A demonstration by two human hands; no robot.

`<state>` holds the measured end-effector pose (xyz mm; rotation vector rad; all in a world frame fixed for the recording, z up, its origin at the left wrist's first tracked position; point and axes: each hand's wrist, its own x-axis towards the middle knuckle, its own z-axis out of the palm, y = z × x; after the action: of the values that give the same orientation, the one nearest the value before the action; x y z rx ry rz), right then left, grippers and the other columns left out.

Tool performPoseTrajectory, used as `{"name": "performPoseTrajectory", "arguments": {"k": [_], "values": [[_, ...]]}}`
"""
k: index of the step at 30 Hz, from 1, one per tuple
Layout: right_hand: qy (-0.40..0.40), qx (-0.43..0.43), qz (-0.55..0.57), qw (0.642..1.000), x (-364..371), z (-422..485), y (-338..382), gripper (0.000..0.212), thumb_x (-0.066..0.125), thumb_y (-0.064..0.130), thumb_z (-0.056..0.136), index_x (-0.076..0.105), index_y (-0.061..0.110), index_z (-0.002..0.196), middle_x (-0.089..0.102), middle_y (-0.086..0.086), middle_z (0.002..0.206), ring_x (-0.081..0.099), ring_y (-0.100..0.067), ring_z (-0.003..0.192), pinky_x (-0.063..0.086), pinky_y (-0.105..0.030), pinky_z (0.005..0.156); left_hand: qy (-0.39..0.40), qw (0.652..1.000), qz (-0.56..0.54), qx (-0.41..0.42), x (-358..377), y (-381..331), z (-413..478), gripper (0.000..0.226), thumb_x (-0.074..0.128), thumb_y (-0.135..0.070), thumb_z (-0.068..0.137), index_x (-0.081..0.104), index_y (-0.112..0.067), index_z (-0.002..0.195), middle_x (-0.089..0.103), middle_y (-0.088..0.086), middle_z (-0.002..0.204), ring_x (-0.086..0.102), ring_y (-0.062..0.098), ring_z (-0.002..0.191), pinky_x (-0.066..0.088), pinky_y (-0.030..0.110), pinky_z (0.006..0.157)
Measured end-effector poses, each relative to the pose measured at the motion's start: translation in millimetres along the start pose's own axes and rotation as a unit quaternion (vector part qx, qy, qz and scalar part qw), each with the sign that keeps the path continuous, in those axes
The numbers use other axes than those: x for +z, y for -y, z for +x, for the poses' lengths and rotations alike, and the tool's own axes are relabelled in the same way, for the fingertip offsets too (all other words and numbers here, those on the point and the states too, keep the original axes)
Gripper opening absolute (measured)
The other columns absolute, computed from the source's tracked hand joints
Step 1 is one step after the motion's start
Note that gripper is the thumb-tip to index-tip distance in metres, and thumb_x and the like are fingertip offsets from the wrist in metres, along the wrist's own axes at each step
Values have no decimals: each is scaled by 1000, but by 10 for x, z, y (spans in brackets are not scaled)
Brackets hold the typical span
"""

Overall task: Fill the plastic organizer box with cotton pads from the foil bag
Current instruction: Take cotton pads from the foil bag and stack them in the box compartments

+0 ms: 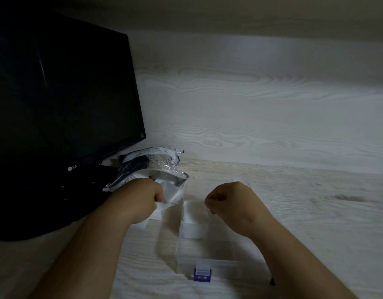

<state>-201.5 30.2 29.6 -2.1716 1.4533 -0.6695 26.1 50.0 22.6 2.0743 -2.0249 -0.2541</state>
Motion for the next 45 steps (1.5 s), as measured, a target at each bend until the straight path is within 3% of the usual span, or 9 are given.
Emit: {"name": "performPoseTrajectory", "arguments": {"k": [4, 10, 15, 21, 24, 29, 35, 41, 45], "values": [[3, 3, -2, 1000, 2, -2, -2, 17, 59, 28, 88, 72, 29, 78, 71, 9, 82, 60, -3, 67, 46, -18, 61, -56, 997, 43, -7, -3, -30, -10, 35, 48, -7, 93, 66, -33, 108, 60, -6, 111, 54, 12, 93, 37, 19, 73], [2, 5, -4, 1000, 3, -3, 5, 17, 59, 28, 88, 70, 30, 75, 70, 9, 81, 57, -1, 64, 45, -18, 61, -125, 991, 48, -17, -29, -55, -5, 35, 51, -8, 91, 69, -36, 104, 64, -4, 112, 59, 17, 100, 45, 24, 78], [-6, 6, 2, 1000, 2, 2, 4, 16, 59, 27, 87, 73, 27, 79, 71, 9, 80, 58, -1, 62, 47, -19, 60, -184, 979, 85, 3, -64, -83, 35, 40, 53, -5, 89, 70, -32, 112, 62, -1, 113, 52, 21, 110, 40, 29, 88], [-17, 7, 10, 1000, -11, -6, 24, 17, 59, 24, 87, 73, 21, 79, 71, 7, 79, 59, -4, 62, 49, -23, 62, -329, 942, 39, 45, -63, -80, 39, 34, 65, 4, 77, 76, -22, 96, 70, 3, 97, 61, 31, 96, 41, 38, 84], [-44, 3, 18, 999, -24, -10, 40, 17, 59, 22, 85, 72, 19, 76, 70, 5, 76, 57, -5, 60, 47, -24, 61, -377, 922, -57, 67, -91, -156, 28, 31, 65, 7, 80, 75, -14, 102, 71, 6, 100, 64, 27, 92, 43, 27, 80], [-84, 4, 63, 994, -47, 2, 35, 12, 63, 26, 87, 75, 26, 84, 72, 12, 81, 65, -4, 79, 52, -24, 76, -310, 899, -307, 30, -94, -295, 16, 27, 65, -5, 88, 70, -30, 95, 67, -15, 90, 61, 0, 85, 43, 14, 72], [-82, -7, 103, 991, -38, 23, 47, 6, 66, 34, 88, 69, 28, 90, 71, 9, 82, 65, -6, 77, 53, -28, 75, -221, 888, -402, 33, -62, -410, -24, 27, 66, -6, 88, 69, -33, 83, 71, -9, 81, 62, -7, 67, 44, 16, 62], [-30, -2, 186, 982, -48, -35, 123, 22, 76, 27, 82, 56, 23, 89, 73, 0, 78, 66, -11, 62, 55, -34, 67, -163, 880, -444, 38, 1, -551, -28, 18, 67, -7, 88, 71, -25, 89, 72, -7, 77, 63, -3, 65, 50, 16, 60], [-66, 45, 281, 957, -79, -20, 116, 19, 76, 13, 81, 62, 17, 92, 73, -4, 80, 71, -20, 65, 60, -42, 73, -127, 804, -581, 7, 20, -605, -12, 14, 60, -14, 94, 70, -22, 100, 74, 4, 92, 70, 14, 82, 57, 28, 72]]}}
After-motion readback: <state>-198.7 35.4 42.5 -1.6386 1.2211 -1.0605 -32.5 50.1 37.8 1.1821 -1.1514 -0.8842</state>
